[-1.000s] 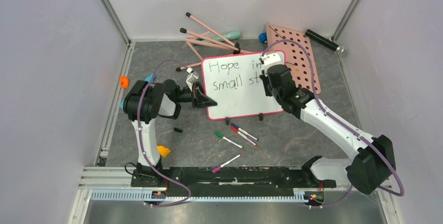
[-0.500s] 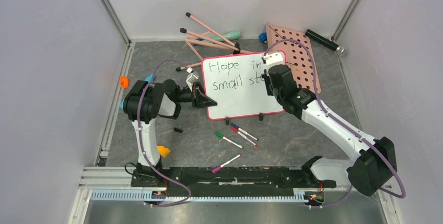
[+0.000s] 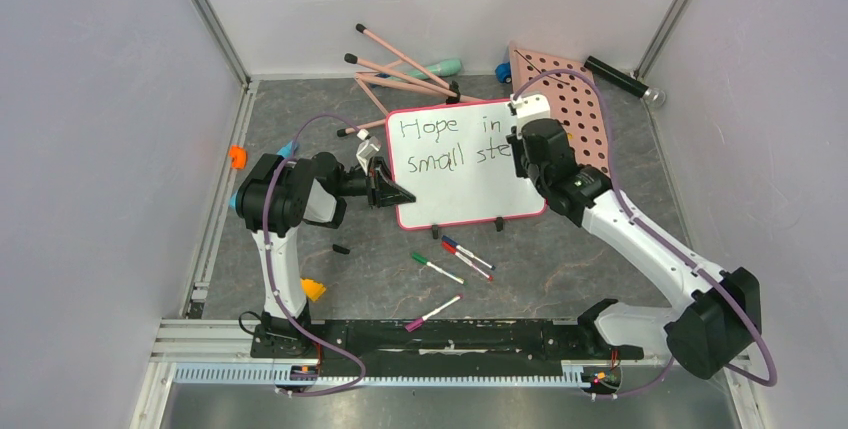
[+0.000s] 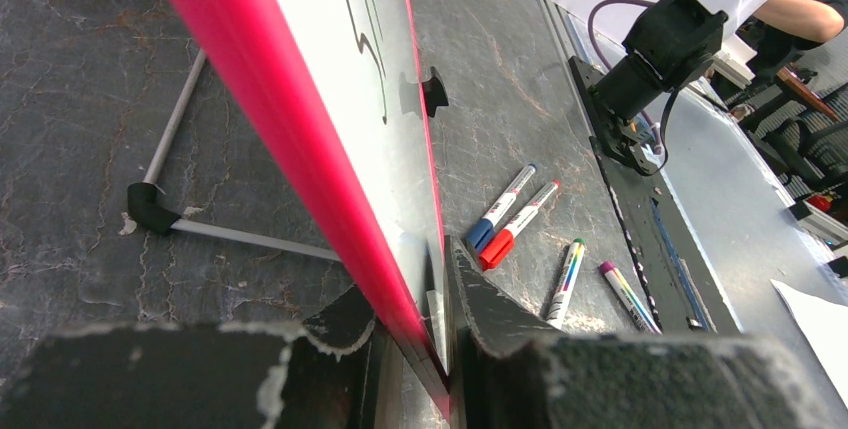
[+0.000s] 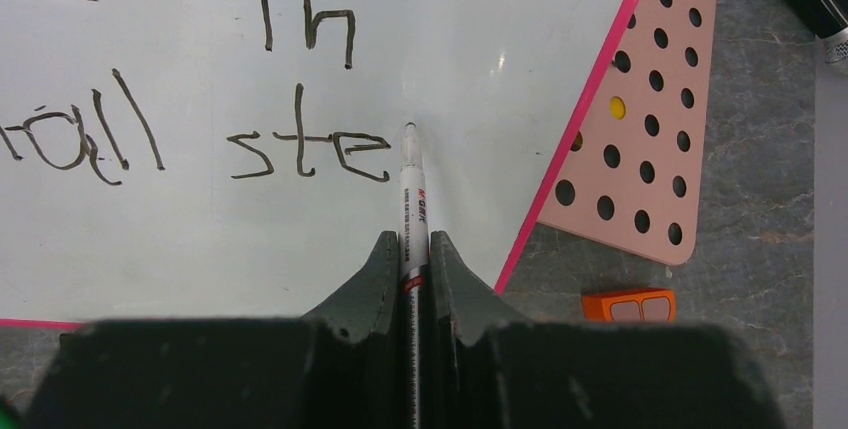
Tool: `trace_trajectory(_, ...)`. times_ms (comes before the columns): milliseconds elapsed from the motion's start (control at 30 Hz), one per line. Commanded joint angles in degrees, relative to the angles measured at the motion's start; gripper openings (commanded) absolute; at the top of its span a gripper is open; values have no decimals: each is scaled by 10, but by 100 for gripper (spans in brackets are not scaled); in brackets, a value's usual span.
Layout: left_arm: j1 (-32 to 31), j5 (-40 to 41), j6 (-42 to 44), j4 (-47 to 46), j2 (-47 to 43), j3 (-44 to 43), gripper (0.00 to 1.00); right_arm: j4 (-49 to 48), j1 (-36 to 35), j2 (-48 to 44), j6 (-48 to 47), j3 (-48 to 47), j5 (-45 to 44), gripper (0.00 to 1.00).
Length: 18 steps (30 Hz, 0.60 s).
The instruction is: Write a sentence on the whiteboard
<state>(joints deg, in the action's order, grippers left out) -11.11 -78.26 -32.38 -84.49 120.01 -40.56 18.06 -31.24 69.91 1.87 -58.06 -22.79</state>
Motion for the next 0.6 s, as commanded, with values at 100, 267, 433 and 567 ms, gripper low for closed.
trace_trajectory(100, -6, -33, 50, -47, 7, -4, 16, -14, 5, 21, -4, -25, 8, 0)
trace_trajectory(267, -6, -33, 50, -47, 7, -4, 16, -16, 6, 25, -3, -21, 4, 0)
trace_trajectory(433, -6, -33, 50, -47, 7, -4, 16, -14, 6, 14, 0, 2, 6, 0)
trace_trajectory(567, -6, -32, 50, -47, 6, -3, 16, -14, 6, 2, 3, 32, 12, 0)
